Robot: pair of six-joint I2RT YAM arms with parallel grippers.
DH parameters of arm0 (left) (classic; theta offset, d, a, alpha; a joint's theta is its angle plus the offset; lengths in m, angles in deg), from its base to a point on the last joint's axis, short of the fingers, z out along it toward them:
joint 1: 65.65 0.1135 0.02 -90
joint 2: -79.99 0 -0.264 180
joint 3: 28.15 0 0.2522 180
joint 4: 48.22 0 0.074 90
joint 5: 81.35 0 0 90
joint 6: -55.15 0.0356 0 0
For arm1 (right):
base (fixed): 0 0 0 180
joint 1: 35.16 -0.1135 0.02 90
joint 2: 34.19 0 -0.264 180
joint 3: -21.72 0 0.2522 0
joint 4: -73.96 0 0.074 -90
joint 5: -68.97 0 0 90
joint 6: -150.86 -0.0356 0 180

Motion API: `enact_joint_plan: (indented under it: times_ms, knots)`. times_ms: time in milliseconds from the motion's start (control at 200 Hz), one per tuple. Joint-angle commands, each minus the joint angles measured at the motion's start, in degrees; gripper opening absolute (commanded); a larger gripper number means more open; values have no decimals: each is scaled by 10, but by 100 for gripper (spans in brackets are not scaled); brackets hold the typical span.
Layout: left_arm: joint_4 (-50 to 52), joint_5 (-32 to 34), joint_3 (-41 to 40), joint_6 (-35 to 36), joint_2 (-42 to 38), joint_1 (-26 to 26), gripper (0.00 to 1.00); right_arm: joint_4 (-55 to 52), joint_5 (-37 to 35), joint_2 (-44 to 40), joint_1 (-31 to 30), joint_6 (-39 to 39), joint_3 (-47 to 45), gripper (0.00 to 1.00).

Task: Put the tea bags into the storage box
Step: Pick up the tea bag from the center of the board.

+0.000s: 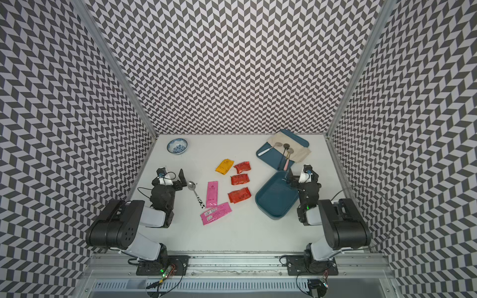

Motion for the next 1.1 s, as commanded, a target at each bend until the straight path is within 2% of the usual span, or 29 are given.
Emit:
enact_joint_plan:
  times_ms: [0,711,761,861,956,1021,1051,1096]
  knots:
    - [4,-4,10,0,-6,2,100,24,2,-2,0,2,4,99]
    - [3,-4,9,0,-7,2,100,30,9,-3,5,-2,0,99]
    - [3,-6,9,-1,-9,2,100,44,-5,-6,5,-6,0,99]
    - [12,-1,16,1,-19,2,100,-40,-40,-57,4,-16,20,99]
    - [236,3,115,-14,-59,1,100,-178,-72,-89,4,-39,83,99]
    - [318,4,154,-25,-74,-2,100,-311,-93,-95,5,-111,156,99]
    - [329,4,158,-33,-86,-5,100,-363,-92,-94,6,-123,191,99]
    - [350,3,164,-48,-103,-12,100,-456,-26,-89,5,-127,240,99]
